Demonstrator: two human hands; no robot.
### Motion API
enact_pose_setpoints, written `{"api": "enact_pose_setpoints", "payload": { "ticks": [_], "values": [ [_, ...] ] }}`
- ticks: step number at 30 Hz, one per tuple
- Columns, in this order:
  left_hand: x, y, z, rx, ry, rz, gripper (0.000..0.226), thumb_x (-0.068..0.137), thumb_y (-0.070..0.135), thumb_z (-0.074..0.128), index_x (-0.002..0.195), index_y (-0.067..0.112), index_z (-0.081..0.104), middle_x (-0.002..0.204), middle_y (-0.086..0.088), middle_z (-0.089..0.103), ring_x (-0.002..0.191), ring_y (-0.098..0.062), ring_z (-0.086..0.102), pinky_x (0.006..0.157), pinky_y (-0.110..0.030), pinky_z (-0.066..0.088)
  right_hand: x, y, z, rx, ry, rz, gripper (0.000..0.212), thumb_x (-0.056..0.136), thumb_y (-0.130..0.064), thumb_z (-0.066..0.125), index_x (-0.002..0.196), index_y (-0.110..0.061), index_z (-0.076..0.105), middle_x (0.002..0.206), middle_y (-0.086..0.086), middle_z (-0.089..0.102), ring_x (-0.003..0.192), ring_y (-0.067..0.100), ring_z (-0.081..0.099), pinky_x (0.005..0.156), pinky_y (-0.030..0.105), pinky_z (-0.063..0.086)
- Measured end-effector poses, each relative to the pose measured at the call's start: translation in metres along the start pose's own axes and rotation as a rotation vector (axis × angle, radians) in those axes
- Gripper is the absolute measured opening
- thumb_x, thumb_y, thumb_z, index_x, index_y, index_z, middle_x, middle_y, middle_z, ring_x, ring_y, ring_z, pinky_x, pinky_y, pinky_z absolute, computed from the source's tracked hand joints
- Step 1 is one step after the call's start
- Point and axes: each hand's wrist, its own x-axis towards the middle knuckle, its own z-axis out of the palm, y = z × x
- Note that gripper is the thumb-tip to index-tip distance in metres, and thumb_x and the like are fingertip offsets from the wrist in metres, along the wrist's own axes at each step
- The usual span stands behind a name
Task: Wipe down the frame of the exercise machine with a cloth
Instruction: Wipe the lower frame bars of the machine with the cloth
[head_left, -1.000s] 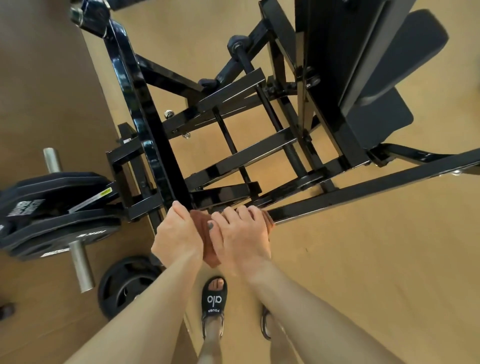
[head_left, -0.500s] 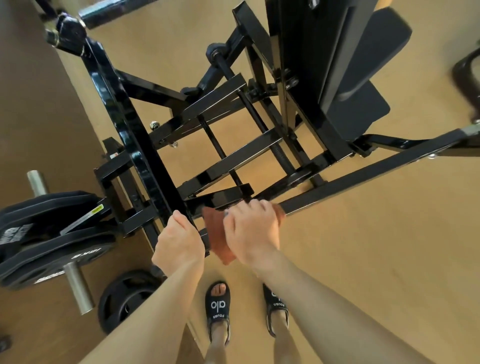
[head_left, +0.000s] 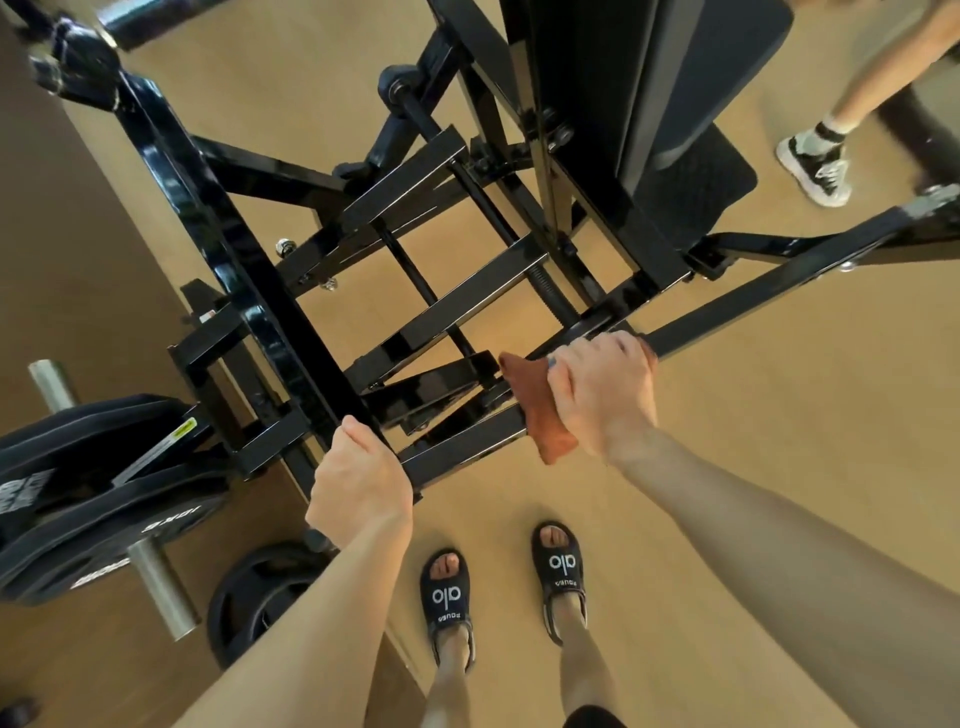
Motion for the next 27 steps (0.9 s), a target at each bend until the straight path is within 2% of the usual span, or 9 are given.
{"api": "enact_pose_setpoints", "payload": {
  "ticks": [3, 5, 7, 9, 12, 16, 18, 21, 27],
  "values": [
    [-0.003, 0.004, -0.006, 0.029, -0.029, 0.003, 0.059, 0.109, 0.047, 0.014, 0.105, 0.012, 0.061, 0.085, -0.009, 0.064, 0.082, -0.028, 0.065, 0.077, -0.041, 0.054, -0.033, -0.068, -0.001, 0.159, -0.053, -0.196, 0.05, 0.106, -0.055, 0.017, 0.128, -0.032, 0.056, 0.113, -0.004, 0.069, 0.107, 0.024, 0.059, 0.111, 0.052, 0.033],
    [-0.005, 0.005, -0.006, 0.086, -0.055, 0.051, 0.039, 0.105, 0.046, 0.027, 0.096, 0.015, 0.049, 0.072, -0.001, 0.05, 0.063, -0.016, 0.052, 0.056, -0.028, 0.039, -0.048, -0.105, -0.001, 0.178, -0.074, -0.308, 0.047, 0.104, -0.059, 0.023, 0.133, -0.033, 0.051, 0.121, -0.002, 0.067, 0.113, 0.027, 0.057, 0.113, 0.057, 0.03],
    [-0.005, 0.007, -0.007, 0.094, -0.072, 0.014, 0.025, 0.106, 0.039, 0.045, 0.093, 0.018, 0.041, 0.067, 0.002, 0.04, 0.055, -0.01, 0.04, 0.047, -0.025, 0.026, -0.046, -0.116, 0.001, 0.174, -0.064, -0.355, 0.047, 0.104, -0.057, 0.024, 0.126, -0.03, 0.056, 0.118, 0.0, 0.069, 0.108, 0.028, 0.06, 0.11, 0.052, 0.035],
    [-0.003, 0.007, -0.004, 0.083, -0.035, -0.038, 0.033, 0.11, 0.04, 0.033, 0.091, 0.017, 0.046, 0.066, 0.001, 0.044, 0.058, -0.016, 0.048, 0.051, -0.027, 0.032, -0.037, -0.105, 0.002, 0.198, -0.032, -0.441, 0.05, 0.106, -0.052, 0.021, 0.114, -0.026, 0.063, 0.105, -0.001, 0.071, 0.095, 0.023, 0.063, 0.096, 0.041, 0.041],
    [-0.004, 0.002, -0.003, 0.045, 0.029, -0.007, 0.053, 0.111, 0.046, 0.015, 0.095, 0.017, 0.057, 0.073, -0.001, 0.055, 0.074, -0.025, 0.059, 0.073, -0.039, 0.051, -0.014, -0.059, 0.002, 0.191, -0.036, -0.519, 0.052, 0.107, -0.049, 0.02, 0.096, -0.025, 0.065, 0.083, -0.005, 0.066, 0.073, 0.016, 0.058, 0.072, 0.029, 0.04],
    [-0.003, -0.001, 0.001, 0.011, 0.047, -0.008, 0.053, 0.112, 0.046, 0.017, 0.092, 0.018, 0.057, 0.065, 0.007, 0.048, 0.062, -0.015, 0.053, 0.07, -0.036, 0.05, 0.018, 0.034, -0.007, 0.095, -0.067, -0.279, 0.041, 0.104, -0.045, 0.022, 0.075, -0.03, 0.048, 0.065, -0.011, 0.053, 0.058, 0.012, 0.052, 0.061, 0.028, 0.039],
    [-0.004, 0.003, 0.0, 0.021, 0.05, 0.0, 0.051, 0.111, 0.046, 0.017, 0.087, 0.02, 0.053, 0.064, 0.007, 0.046, 0.059, -0.012, 0.048, 0.069, -0.035, 0.047, 0.023, 0.055, -0.015, 0.054, -0.085, -0.122, 0.049, 0.103, -0.046, 0.016, 0.072, -0.029, 0.049, 0.064, -0.01, 0.054, 0.059, 0.011, 0.051, 0.065, 0.03, 0.043],
    [-0.005, 0.003, 0.0, 0.032, 0.063, 0.003, 0.051, 0.111, 0.045, 0.016, 0.085, 0.019, 0.051, 0.064, 0.004, 0.047, 0.066, -0.018, 0.053, 0.078, -0.045, 0.052, 0.015, 0.031, -0.015, -0.004, -0.068, 0.045, 0.059, 0.106, -0.047, 0.016, 0.08, -0.026, 0.065, 0.077, -0.009, 0.064, 0.077, 0.015, 0.058, 0.089, 0.036, 0.045],
    [-0.011, 0.005, 0.001, 0.053, 0.102, 0.086, 0.055, 0.111, 0.045, 0.016, 0.087, 0.014, 0.055, 0.07, -0.005, 0.056, 0.07, -0.027, 0.061, 0.074, -0.044, 0.052, -0.019, -0.072, -0.004, 0.185, -0.034, -0.214, 0.054, 0.106, -0.052, 0.025, 0.087, -0.028, 0.069, 0.088, -0.01, 0.07, 0.086, 0.017, 0.063, 0.092, 0.035, 0.041]
  ]
}}
